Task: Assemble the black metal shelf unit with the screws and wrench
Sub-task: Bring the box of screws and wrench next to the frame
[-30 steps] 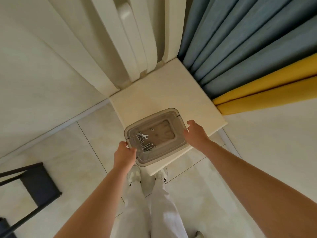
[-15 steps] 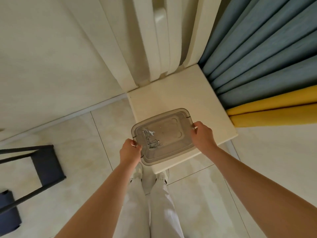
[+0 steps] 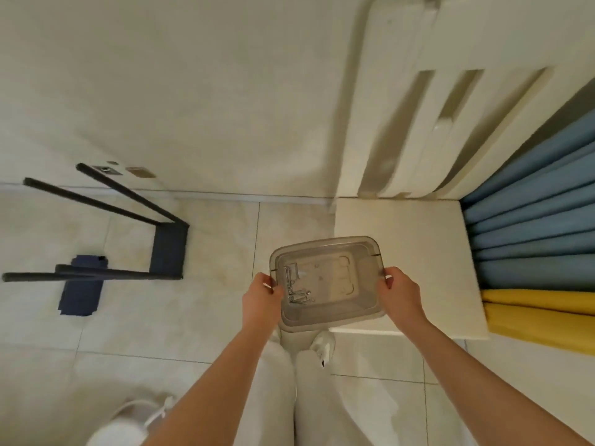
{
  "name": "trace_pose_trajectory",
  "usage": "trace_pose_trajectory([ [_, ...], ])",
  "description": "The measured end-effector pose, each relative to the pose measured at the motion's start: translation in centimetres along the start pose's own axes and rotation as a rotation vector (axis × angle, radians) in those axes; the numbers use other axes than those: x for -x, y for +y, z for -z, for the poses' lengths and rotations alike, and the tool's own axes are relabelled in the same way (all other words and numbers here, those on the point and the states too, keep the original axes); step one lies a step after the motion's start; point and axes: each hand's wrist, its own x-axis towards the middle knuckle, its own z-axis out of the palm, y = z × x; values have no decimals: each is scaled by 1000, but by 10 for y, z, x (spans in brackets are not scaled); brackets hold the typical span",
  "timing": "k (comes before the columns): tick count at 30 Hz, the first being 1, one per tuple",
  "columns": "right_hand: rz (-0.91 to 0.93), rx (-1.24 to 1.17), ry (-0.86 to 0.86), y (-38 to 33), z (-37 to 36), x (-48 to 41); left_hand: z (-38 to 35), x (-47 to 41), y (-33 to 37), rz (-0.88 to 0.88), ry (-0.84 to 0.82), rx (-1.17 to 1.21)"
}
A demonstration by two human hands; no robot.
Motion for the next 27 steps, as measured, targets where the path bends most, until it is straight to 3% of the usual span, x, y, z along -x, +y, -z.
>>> trace_pose_trajectory([
  [12, 226, 131, -281, -114, -119, 114, 156, 76, -124, 151, 464, 247],
  [27, 422, 284, -405, -200, -296, 275, 325, 127, -314, 268, 632, 502],
])
